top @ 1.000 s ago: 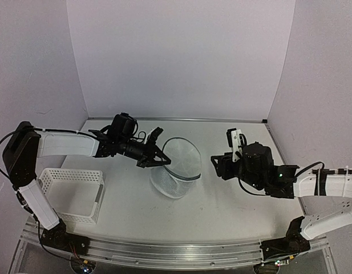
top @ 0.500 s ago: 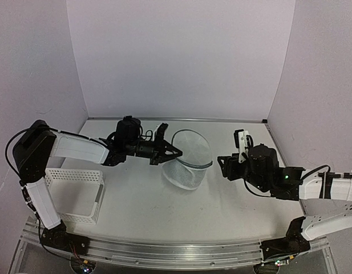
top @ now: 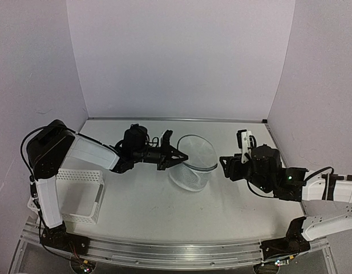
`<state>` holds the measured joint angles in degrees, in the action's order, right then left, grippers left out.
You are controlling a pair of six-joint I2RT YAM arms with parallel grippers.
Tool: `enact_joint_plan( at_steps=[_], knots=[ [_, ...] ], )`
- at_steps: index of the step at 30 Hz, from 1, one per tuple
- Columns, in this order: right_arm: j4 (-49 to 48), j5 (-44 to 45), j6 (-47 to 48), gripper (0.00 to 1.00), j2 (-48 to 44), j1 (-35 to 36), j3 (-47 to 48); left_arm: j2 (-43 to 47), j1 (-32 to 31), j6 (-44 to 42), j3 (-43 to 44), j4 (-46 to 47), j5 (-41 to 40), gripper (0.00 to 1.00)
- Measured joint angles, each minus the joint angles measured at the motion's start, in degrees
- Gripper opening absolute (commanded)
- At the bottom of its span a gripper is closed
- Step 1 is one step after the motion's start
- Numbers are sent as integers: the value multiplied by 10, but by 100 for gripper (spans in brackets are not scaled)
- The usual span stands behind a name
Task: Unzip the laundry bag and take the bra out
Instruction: Place the laundry bag at the center of the board.
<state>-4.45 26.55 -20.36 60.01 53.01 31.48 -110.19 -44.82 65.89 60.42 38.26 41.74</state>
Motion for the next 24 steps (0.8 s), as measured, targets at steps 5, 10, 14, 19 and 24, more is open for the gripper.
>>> enact_joint_plan(
  at_steps=[5,10,14,19,24],
  knots=[
    [0,-4,-1,67,6,0,0,19,0,11,-56,5,-3,10],
    [2,-15,0,70,28,0,1,41,0,23,-96,14,-9,37],
    [5,-26,2,72,39,0,6,69,0,34,-130,15,-15,48],
    [8,-46,4,72,53,0,25,110,0,44,-169,12,-21,53],
    [9,-81,9,72,76,0,48,156,0,39,-187,-3,-33,55]
  ],
)
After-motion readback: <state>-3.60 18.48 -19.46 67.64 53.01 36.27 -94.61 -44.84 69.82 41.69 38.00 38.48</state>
